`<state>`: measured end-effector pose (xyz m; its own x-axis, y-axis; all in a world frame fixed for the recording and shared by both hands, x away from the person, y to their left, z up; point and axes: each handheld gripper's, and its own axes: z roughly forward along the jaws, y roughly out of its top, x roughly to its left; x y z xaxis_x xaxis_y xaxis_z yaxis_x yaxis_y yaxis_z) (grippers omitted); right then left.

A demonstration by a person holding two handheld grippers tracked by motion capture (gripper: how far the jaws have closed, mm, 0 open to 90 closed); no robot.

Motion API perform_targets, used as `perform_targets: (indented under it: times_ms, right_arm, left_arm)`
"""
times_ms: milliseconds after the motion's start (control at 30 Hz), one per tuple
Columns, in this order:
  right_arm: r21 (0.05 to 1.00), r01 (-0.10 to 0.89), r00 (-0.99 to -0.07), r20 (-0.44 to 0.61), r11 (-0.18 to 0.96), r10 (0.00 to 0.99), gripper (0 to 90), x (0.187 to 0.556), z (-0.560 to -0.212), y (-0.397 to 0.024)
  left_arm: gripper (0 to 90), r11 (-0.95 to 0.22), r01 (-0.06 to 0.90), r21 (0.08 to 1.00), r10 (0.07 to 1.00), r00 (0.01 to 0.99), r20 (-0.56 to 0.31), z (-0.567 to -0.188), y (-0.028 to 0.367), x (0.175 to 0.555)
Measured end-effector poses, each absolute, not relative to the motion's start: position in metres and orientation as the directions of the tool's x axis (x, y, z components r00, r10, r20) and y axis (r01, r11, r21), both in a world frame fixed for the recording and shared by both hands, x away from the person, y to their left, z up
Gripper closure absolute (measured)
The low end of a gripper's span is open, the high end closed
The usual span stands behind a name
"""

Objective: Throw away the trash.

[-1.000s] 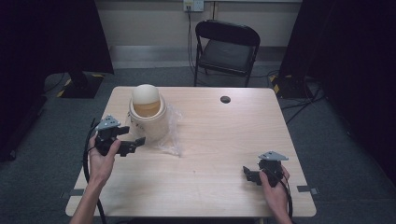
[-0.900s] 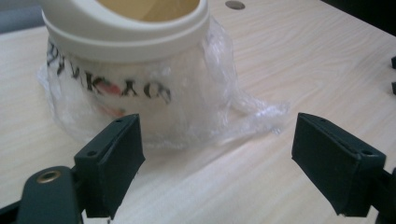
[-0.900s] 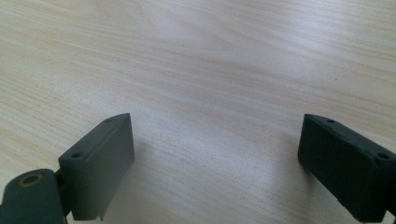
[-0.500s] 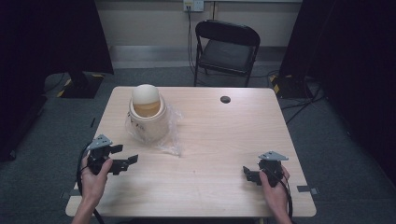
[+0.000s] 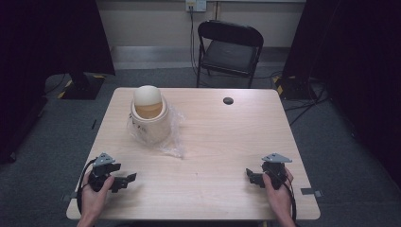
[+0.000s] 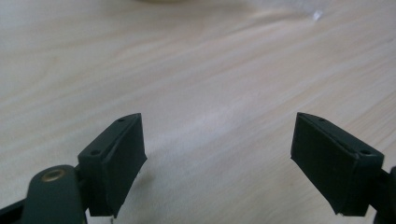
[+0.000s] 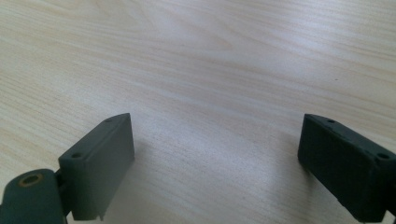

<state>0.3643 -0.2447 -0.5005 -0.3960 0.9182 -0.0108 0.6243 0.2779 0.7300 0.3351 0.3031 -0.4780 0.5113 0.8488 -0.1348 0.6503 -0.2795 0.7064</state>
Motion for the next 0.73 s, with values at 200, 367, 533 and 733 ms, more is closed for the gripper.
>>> perform_targets:
  times_ms: [200, 367, 533, 733]
  right_arm:
    - [0.730, 0.624, -0.396, -0.011, 0.278, 0.918, 9.9, 0.364, -0.500, -0.245]
    - [0.730, 0.624, -0.396, -0.011, 0.278, 0.918, 9.9, 0.364, -0.500, -0.245]
    - [0.730, 0.624, -0.396, -0.011, 0.278, 0.918, 9.9, 0.364, -0.500, -0.245]
    - [0.730, 0.624, -0.396, -0.011, 0.278, 0.918, 9.9, 0.364, -0.500, -0.245]
  left_arm:
    - [17.9, -0.305, 0.673, 0.674, 0.863, 0.494, -0.103, -0.491, 0.297, 0.336]
    - [16.8, -0.297, 0.652, 0.698, 0.873, 0.481, -0.078, -0.494, 0.295, 0.335]
    - [12.3, -0.323, 0.619, 0.716, 0.883, 0.469, -0.008, -0.500, 0.288, 0.338]
    - [9.0, -0.314, 0.604, 0.732, 0.887, 0.461, 0.000, -0.502, 0.288, 0.338]
